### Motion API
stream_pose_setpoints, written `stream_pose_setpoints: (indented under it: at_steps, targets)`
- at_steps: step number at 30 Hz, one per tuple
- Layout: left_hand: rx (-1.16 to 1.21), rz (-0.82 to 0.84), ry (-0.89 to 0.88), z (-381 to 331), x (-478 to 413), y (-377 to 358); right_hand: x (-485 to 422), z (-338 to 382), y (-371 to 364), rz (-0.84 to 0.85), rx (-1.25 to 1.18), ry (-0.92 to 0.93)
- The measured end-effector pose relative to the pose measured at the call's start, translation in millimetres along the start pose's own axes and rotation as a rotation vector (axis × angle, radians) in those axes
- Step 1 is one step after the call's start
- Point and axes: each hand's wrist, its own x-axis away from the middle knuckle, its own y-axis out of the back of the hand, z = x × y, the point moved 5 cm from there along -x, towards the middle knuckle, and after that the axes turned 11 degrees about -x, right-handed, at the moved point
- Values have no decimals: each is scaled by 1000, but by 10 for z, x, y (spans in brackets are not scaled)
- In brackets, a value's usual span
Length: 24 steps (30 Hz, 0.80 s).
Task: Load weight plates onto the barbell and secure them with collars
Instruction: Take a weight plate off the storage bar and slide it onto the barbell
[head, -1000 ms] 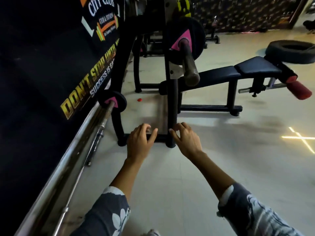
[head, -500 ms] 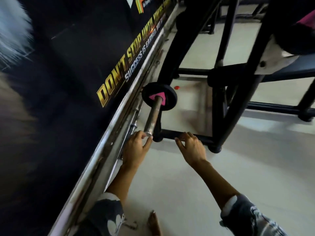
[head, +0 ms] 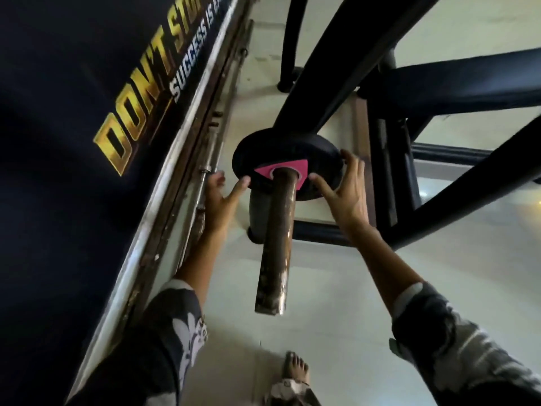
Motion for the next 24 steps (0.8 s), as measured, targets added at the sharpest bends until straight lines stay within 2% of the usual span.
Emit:
stream_pose_setpoints:
  at_steps: [4, 10, 14, 19, 24]
  targets:
    - [120, 67, -140, -41, -467, -285, -363, -329, -179, -55, -215, 61]
    - [309, -62, -256, -332, -665, -329, -567, -543, -194, -146, -409, 104]
    - [387, -155, -311, -467, -514, -312, -560, -491, -211, -241, -430, 158]
    - [481, -187, -326, -515, -140, -231, -383, -440, -205, -246, -443, 201]
    - [485, -199, -323, -269, 279, -78, 164, -527, -180, -277, -436, 191]
